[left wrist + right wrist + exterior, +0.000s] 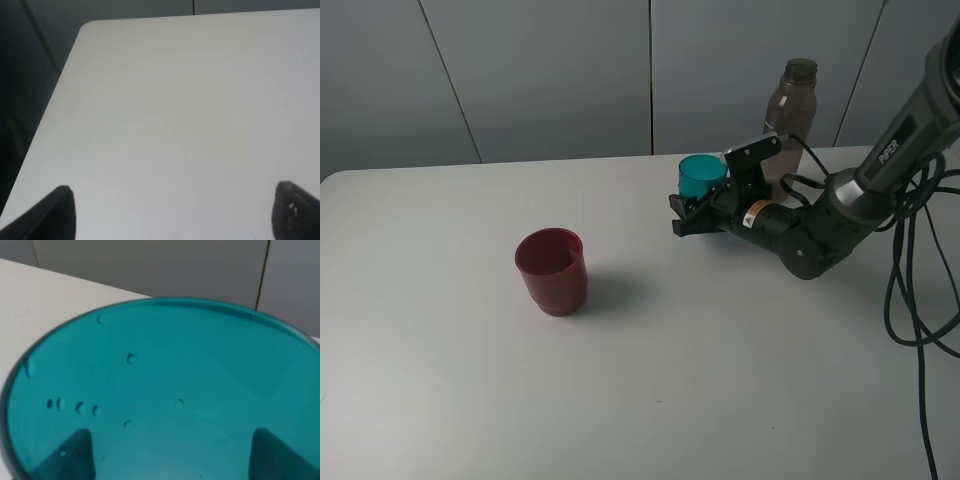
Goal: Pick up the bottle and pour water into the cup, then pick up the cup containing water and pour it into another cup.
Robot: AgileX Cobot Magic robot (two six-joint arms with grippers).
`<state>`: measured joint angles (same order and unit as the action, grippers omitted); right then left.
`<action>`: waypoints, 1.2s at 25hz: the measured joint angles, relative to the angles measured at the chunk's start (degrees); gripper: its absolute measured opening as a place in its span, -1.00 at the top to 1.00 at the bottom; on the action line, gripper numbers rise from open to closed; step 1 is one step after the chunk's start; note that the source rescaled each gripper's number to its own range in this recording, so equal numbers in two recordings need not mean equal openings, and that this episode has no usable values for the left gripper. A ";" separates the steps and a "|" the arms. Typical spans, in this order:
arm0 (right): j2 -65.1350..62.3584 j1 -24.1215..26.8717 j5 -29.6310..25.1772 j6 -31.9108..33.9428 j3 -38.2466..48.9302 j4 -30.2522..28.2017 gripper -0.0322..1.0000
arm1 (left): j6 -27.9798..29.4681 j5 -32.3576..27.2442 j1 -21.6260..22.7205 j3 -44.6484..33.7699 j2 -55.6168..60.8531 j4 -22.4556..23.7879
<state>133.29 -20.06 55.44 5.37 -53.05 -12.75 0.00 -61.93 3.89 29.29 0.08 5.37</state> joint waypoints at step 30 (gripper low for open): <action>-33.96 0.00 -12.60 0.01 27.87 6.51 -0.99 | 0.00 0.00 0.00 0.00 0.00 0.00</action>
<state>99.33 -20.06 42.83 5.39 -25.18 -6.25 0.00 -61.93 3.89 29.29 0.08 5.37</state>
